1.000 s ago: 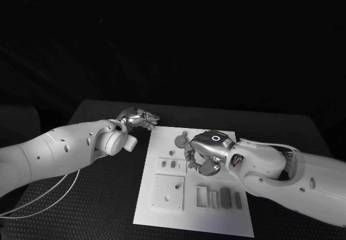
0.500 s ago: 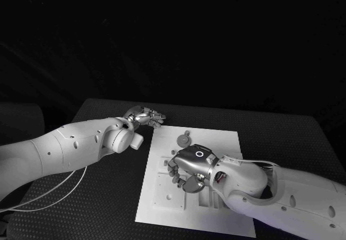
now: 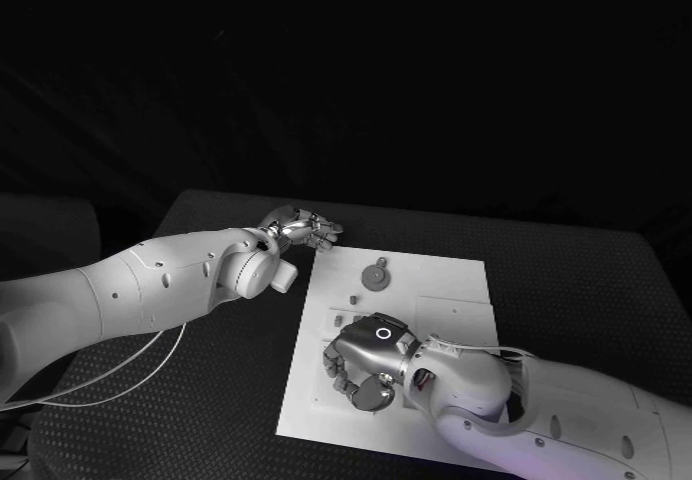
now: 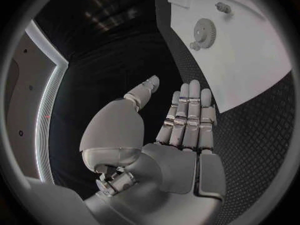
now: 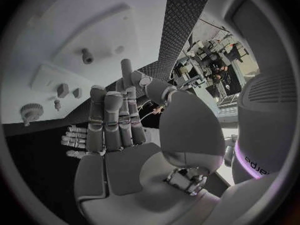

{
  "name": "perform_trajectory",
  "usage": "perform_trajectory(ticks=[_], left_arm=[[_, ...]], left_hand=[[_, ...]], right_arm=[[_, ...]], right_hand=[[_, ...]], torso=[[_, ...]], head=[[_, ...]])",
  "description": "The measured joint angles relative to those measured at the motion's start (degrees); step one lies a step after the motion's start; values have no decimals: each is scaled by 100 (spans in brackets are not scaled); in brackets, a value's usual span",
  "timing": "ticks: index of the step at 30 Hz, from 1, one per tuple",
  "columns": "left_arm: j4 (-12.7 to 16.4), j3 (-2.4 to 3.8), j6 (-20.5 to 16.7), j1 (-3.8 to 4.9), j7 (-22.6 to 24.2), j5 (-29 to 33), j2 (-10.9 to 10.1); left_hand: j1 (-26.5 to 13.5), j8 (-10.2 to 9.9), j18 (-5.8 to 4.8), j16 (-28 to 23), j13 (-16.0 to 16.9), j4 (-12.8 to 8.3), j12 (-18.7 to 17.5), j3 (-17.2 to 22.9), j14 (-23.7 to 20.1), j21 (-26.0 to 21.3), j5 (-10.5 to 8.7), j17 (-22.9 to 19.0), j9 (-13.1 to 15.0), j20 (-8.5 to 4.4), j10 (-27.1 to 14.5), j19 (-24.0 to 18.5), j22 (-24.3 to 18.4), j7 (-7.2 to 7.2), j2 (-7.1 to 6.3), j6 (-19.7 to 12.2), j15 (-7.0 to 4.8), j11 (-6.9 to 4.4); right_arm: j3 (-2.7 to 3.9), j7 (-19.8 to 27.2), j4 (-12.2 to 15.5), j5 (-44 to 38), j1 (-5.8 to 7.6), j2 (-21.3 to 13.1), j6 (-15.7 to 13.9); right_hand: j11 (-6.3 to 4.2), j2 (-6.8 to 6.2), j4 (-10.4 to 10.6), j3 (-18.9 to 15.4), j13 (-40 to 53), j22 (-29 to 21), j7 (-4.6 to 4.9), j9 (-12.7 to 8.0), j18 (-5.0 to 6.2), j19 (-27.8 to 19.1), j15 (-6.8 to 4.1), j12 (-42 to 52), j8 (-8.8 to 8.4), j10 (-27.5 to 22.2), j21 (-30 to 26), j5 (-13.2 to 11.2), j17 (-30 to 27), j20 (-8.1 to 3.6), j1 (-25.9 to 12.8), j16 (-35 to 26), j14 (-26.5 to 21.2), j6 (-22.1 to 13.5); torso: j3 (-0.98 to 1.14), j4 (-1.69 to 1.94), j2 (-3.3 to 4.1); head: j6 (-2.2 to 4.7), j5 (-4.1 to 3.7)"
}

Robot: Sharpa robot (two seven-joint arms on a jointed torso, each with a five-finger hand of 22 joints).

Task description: Assemble the parts on the task board

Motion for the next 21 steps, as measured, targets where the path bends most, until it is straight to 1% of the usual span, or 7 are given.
perform_trajectory(ticks=[3,8,9,15,21], left_arm=[[5,0,8,0,0,0,-2],[3,0,17,0,0,2,-10],[2,0,19,0,0,2,-11],[6,0,28,0,0,3,-18],[8,0,35,0,0,3,-25]], left_hand=[[0,0,0,-22,0,0,0,0,0,0,0,0,0,0,0,0,0,0,0,0,0,0],[0,0,0,-22,0,0,0,0,0,0,0,7,0,0,0,0,5,0,0,0,0,0],[0,0,0,-22,0,0,0,0,0,0,0,11,0,0,0,0,5,0,0,0,0,0],[0,0,0,-22,0,0,0,0,0,0,0,11,0,0,0,0,5,0,0,0,0,0],[0,0,0,-22,-5,0,0,0,0,0,0,16,0,0,0,0,4,0,0,0,0,0]], right_arm=[[-4,0,-64,-36,-43,20,2],[-14,-1,-65,-109,-106,76,2],[-14,-1,-65,-118,-109,80,2],[-29,0,-98,-173,-125,77,10],[-30,-1,-119,-215,-128,54,19]], right_hand=[[-1,0,0,0,0,-1,0,0,0,0,-1,0,0,1,13,-4,0,0,0,10,1,0],[-8,0,-7,-7,0,-2,-3,0,0,0,-3,0,0,8,13,-5,0,1,1,10,3,3],[-9,0,-7,-7,0,-2,-16,0,0,0,-3,0,0,8,13,-5,0,1,1,10,3,16],[-9,0,-8,-8,0,-3,-16,0,0,0,-7,0,0,9,13,19,0,1,1,10,7,16],[-9,0,-25,6,0,-3,-16,-1,-1,21,-14,0,0,9,13,20,0,-19,1,10,14,16]], torso=[[0,1,0],[0,0,1],[0,0,2],[0,-4,1],[3,-8,0]], head=[[-18,21],[-41,47],[-43,49],[-48,58],[-50,65]])
